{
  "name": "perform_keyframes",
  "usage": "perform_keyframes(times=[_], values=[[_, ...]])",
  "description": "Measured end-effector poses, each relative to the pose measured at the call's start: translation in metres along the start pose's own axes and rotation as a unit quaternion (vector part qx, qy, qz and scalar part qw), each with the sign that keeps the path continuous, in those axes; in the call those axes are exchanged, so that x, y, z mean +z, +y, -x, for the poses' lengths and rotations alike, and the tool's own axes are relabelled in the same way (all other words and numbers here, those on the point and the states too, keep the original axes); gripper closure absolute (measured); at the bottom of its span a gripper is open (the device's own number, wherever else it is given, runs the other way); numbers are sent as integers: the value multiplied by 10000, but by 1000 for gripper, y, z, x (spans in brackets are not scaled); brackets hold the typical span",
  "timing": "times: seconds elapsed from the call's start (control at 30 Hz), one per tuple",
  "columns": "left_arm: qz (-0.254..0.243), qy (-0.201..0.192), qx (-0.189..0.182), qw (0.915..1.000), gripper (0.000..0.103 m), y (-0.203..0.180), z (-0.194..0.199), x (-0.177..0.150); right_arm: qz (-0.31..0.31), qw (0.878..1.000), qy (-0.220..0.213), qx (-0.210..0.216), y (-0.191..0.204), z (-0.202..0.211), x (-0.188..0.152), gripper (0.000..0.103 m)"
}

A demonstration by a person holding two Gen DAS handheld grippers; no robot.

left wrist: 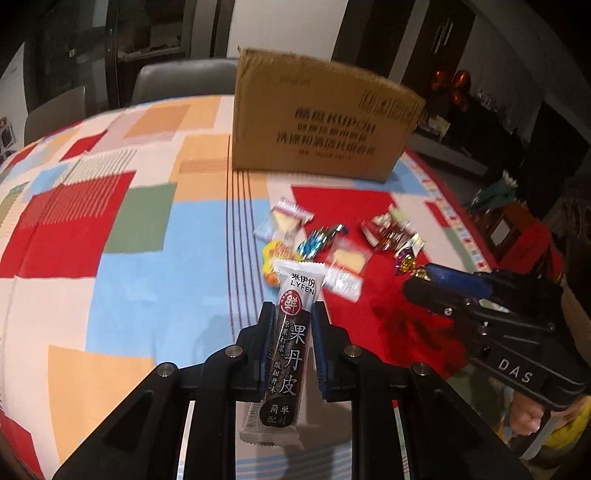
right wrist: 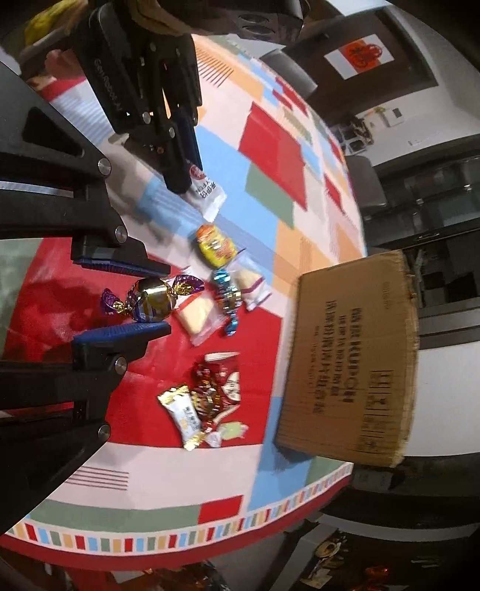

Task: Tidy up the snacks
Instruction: 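Grasp the LYFEN bar with the left tool while the right tool grasps the candy, then carry the bar and candy over the box and release both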

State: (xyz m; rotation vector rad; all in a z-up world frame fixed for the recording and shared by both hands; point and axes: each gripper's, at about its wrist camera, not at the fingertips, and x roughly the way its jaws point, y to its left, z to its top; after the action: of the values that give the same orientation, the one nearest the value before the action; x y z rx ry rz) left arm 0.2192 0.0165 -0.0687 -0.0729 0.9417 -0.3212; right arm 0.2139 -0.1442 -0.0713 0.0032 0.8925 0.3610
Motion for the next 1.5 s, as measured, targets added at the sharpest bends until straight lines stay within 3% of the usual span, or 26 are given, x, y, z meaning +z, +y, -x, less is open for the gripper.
perform_keyframes(times=[0.37, 0.8, 1.2, 1.5], values=[[-117, -629, -194, 9978, 83, -19, 37, 35, 26, 9977, -671, 45, -1, 42, 31, 77], [-257, -1287, -271, 9910, 83, -37, 61, 98, -37, 9907, -1362, -10, -17, 75, 86, 77], [-339, -1601, -271, 9861, 83, -41, 56, 158, -85, 9850, -1720, -130, -37, 82, 139, 77], [-365, -1659, -297, 9850, 83, -38, 35, 212, -125, 9851, -1707, -185, -56, 63, 178, 77]])
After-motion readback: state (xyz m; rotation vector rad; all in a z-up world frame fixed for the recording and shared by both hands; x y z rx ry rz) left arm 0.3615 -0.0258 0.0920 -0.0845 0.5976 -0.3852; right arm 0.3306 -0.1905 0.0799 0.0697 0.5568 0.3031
